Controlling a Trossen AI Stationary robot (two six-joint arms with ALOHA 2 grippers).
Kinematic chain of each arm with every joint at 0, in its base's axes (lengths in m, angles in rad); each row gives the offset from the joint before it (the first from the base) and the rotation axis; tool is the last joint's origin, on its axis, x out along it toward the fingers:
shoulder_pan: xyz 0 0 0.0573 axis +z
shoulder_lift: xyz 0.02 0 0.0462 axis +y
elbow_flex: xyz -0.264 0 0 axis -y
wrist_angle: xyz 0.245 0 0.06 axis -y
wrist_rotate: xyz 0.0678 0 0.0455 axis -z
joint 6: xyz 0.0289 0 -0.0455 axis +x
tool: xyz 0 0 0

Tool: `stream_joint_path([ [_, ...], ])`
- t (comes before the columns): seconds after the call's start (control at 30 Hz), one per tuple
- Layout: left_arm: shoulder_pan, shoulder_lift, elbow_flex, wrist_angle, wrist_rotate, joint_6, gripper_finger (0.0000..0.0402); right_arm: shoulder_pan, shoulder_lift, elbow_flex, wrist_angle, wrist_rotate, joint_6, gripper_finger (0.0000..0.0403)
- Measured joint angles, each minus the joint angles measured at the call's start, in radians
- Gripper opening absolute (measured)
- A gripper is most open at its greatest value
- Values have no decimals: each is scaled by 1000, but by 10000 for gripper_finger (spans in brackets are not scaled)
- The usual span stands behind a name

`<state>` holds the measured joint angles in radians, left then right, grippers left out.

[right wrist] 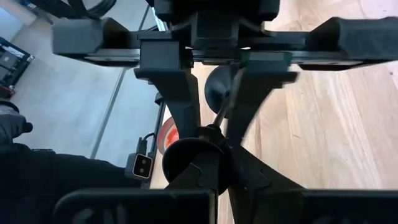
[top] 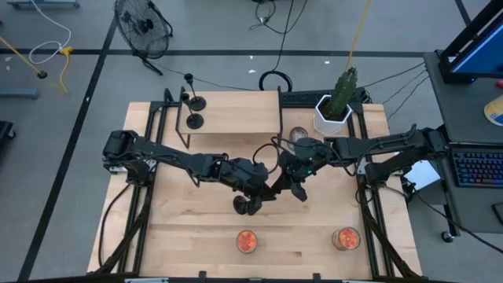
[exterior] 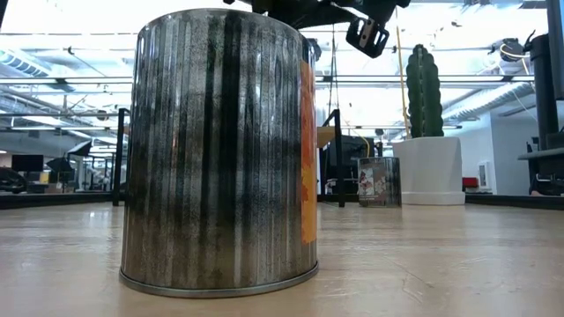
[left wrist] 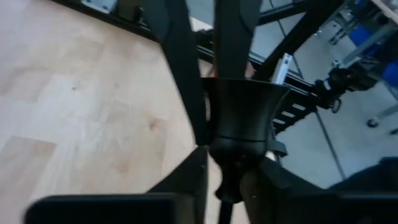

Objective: Pick & Place candle stick holders
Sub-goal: Put the black candle holder on the shelf

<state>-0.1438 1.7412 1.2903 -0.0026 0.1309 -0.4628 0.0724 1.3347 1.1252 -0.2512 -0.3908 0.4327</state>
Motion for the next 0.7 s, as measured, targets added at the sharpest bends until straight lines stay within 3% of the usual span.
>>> stream_joint_path([
  [0.1,5,0,0,-1,28,-3,24,0,1,0,0,-6,2,6],
  [0.47,6,-1,0,-4,35,-25,24,1,1,0,-4,-1,26,25],
  [0.7,5,-1,0,-21,18,-25,24,1,1,0,-7,-3,21,74],
])
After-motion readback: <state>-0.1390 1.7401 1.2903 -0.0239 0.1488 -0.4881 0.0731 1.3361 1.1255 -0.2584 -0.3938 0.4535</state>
